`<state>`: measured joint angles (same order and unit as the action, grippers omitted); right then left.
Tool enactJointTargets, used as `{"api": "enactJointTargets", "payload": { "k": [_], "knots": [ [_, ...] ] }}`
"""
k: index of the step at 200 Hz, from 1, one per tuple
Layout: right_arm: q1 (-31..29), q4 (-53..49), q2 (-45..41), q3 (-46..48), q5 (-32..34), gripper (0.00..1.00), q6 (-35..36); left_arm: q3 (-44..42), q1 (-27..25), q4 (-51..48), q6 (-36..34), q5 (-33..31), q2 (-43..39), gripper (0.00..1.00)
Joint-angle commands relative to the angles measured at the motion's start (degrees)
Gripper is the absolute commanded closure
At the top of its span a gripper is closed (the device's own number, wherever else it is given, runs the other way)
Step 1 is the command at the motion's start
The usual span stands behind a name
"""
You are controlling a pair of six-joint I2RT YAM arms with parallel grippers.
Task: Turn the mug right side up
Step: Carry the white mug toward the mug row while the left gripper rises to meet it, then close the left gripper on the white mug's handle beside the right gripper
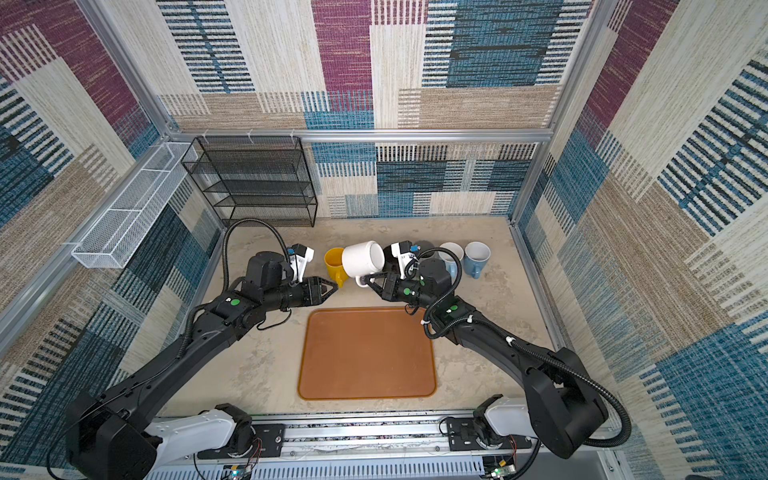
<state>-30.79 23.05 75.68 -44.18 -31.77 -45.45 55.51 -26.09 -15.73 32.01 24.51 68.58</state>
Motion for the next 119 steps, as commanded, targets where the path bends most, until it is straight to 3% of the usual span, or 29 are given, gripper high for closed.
{"api": "enactJointTargets", "payload": {
  "k": [1,72,119],
  "knots": [
    [0.4,14.9,0.9,0.2,-2.8,1.0,-3.8,-1.8,0.6,8.6,4.0,6.1,-0.8,0.55],
    [0.5,30.6,7.0,-1.3,-8.8,1.0,-7.3,-7.1,3.1,22.3,13.5,10.0,-4.5,0.55],
    [0.4,35.3,9.3,-2.7,-11.5,1.0,-7.6,-8.5,3.8,32.4,18.6,13.4,-2.8,0.55]
  ]
}}
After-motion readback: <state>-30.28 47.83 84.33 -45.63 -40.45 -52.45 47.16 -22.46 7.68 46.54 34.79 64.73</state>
